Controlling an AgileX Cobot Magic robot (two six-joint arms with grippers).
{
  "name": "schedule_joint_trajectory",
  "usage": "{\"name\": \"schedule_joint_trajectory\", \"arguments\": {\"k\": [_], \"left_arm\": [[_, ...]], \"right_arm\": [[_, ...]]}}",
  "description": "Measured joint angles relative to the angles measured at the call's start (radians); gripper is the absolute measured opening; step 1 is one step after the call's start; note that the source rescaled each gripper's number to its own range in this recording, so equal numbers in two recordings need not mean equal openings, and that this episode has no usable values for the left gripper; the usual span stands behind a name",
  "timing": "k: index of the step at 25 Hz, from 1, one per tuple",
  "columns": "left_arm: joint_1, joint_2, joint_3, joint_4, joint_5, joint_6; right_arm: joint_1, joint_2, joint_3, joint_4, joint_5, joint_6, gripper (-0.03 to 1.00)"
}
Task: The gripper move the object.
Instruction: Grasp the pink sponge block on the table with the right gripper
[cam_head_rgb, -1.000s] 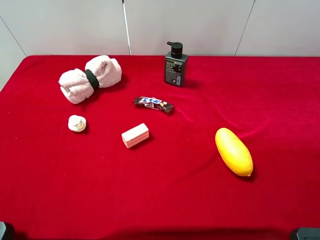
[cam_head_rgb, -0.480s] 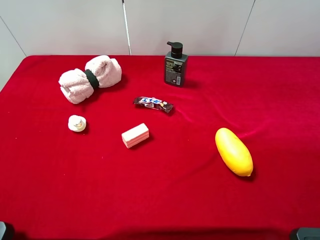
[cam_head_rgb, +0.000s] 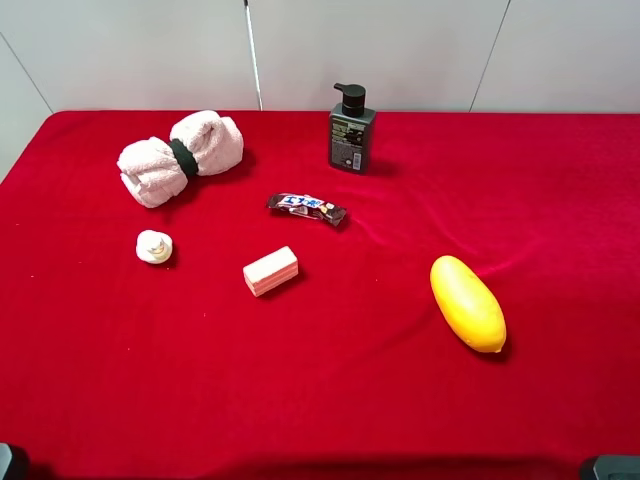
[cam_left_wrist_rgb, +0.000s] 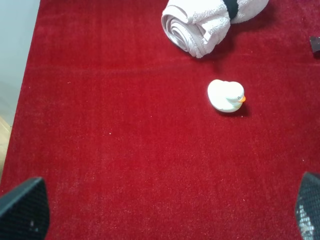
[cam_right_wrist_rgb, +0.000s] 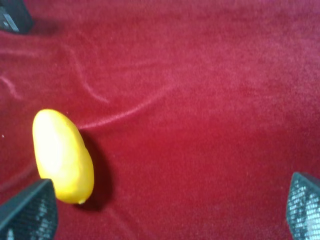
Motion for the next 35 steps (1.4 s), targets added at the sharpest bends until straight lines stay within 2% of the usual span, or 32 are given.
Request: {"name": "schedule_joint_trajectory", "arguments": {"k": [10,17,26,29,35], "left_arm": [[0.0,0.0,0.0,0.0,0.0,0.0],[0.0,0.0,0.0,0.0,0.0,0.0],[0.0,0.0,0.0,0.0,0.0,0.0],[0.0,0.0,0.0,0.0,0.0,0.0],[0.0,0.0,0.0,0.0,0.0,0.0]], "right_arm": [[0.0,0.162,-0.003,0.018,-0.103,-0.089,1.0],[0.0,0.331,-0.003,0.036,-0.208,-0.199,1.0],[0.0,0.512,-0.099,0.041,-0.231,-0.299,1.0],[0.045,0.566,-0.126,0.038,-0.231,-0.306,1.0],[0.212,0.677,-0.177,-0.019,-0.234,-0.306,1.0]]}}
